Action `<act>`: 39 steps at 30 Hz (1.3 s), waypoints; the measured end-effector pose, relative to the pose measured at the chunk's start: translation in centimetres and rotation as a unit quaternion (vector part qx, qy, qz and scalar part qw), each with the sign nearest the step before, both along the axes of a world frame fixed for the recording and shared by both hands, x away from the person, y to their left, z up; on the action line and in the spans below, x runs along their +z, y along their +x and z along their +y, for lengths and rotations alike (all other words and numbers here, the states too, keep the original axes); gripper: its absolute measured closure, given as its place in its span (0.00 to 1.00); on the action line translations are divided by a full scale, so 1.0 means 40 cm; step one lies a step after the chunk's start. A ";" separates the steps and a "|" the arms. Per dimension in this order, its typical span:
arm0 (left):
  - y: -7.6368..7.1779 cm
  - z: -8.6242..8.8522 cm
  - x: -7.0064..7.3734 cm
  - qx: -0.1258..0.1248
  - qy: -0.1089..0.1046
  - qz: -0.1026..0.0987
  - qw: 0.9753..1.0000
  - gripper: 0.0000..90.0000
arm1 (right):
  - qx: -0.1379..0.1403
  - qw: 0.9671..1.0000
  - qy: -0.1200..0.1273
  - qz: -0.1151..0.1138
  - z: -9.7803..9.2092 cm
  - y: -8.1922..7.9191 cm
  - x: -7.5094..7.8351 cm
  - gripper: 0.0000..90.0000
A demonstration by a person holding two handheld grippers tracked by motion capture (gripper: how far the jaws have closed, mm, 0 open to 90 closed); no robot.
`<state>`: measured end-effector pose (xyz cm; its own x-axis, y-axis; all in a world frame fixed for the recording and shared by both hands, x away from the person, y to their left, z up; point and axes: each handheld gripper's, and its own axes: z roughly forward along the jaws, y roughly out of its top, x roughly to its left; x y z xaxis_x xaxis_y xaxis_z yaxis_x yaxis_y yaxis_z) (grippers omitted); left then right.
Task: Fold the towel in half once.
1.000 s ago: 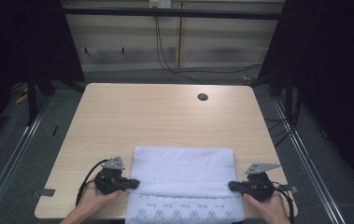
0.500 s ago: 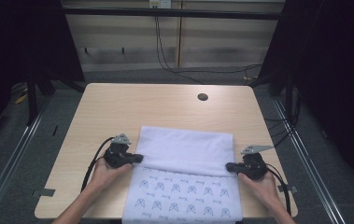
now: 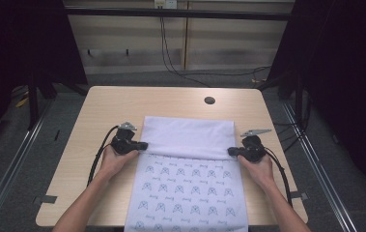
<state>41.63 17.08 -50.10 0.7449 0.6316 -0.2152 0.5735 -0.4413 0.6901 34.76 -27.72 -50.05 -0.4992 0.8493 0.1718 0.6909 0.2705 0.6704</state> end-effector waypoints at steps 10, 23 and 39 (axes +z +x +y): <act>0.082 -0.009 -0.006 0.026 -0.003 -0.011 1.000 0.99 | -0.036 0.999 0.001 0.008 0.007 0.102 -0.001 0.95; 0.131 -0.008 -0.008 0.066 0.012 -0.035 0.997 0.99 | -0.072 0.997 -0.015 0.002 0.031 0.203 -0.001 0.95; 0.113 0.021 0.075 0.056 -0.030 -0.052 0.997 0.99 | -0.056 0.994 0.076 -0.057 -0.025 0.206 0.072 0.95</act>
<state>46.15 17.90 -47.11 0.6909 0.7000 -0.1807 0.5413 -0.3352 0.7711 43.02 -28.72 -47.17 -0.4270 0.8688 0.2507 0.6284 0.0858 0.7731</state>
